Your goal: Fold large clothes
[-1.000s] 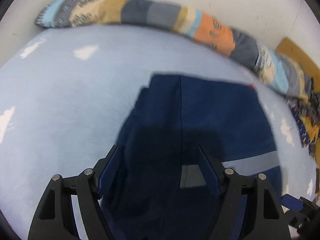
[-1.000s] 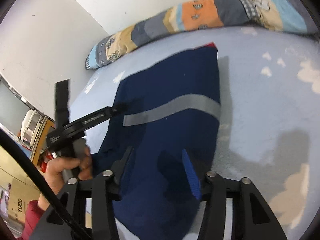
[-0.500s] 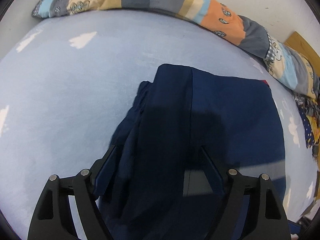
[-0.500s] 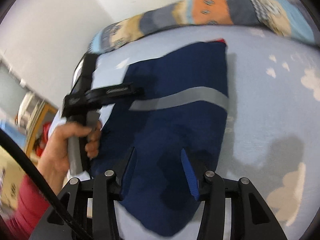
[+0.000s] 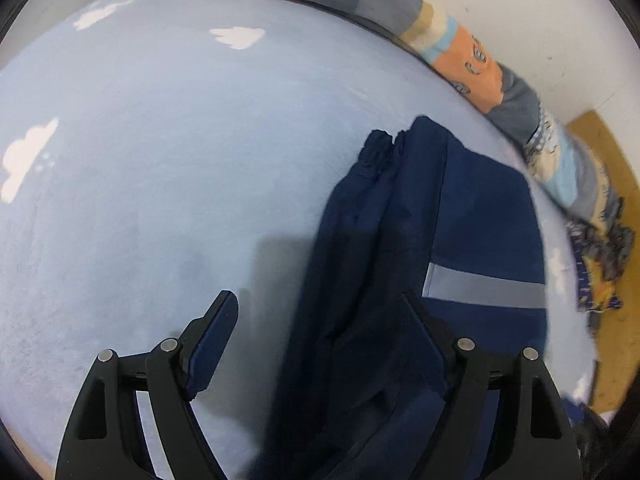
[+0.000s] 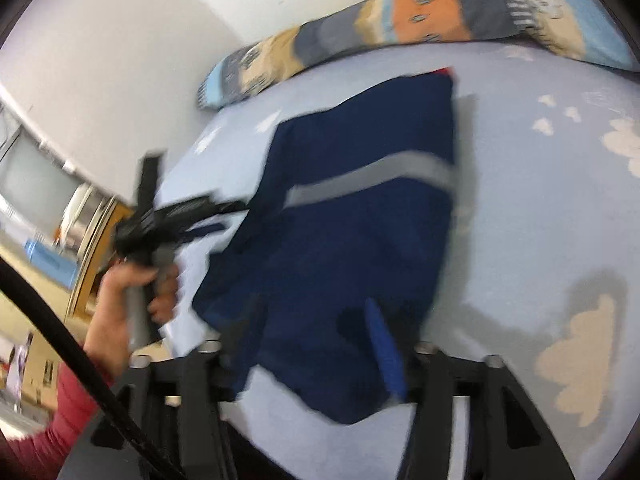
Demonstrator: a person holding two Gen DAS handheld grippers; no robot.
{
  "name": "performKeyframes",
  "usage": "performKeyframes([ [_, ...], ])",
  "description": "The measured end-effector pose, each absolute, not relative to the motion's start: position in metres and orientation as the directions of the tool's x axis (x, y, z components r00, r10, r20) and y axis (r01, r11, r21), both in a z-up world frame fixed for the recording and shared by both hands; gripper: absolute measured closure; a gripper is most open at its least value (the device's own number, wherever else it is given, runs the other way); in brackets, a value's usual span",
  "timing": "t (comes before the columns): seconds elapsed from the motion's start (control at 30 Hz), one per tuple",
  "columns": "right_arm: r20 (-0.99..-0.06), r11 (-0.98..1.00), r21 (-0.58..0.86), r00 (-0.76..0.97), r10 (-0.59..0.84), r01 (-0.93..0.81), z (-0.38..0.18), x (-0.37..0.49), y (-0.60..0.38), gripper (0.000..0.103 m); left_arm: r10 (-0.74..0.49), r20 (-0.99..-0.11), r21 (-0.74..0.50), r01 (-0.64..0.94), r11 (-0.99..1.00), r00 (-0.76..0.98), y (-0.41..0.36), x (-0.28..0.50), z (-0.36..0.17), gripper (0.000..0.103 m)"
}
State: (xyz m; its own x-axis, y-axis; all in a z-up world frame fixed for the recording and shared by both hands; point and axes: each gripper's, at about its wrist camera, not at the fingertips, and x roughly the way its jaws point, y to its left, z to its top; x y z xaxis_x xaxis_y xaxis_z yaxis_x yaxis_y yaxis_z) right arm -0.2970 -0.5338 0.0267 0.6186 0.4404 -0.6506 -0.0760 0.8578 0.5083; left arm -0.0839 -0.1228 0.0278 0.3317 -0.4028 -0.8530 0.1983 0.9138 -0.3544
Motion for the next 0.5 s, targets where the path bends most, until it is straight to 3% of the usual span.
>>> performKeyframes([
  [0.2, -0.627, 0.765, 0.641, 0.622, 0.468, 0.07, 0.004, -0.277, -0.58, 0.032, -0.5, -0.846, -0.466, 0.198, 0.862, 0.186, -0.112, -0.072, -0.002, 0.014],
  [0.33, -0.625, 0.715, 0.689, 0.594, 0.507, 0.116, -0.015, -0.263, -0.583, 0.031, -0.644, -0.759, -0.616, 0.216, 0.757, 0.094, -0.127, -0.07, -0.006, 0.014],
  [0.5, -0.624, 0.687, 0.712, 0.578, 0.525, 0.145, -0.032, -0.255, -0.58, 0.029, -0.634, -0.772, -0.607, 0.243, 0.756, 0.044, -0.146, -0.074, -0.018, 0.014],
])
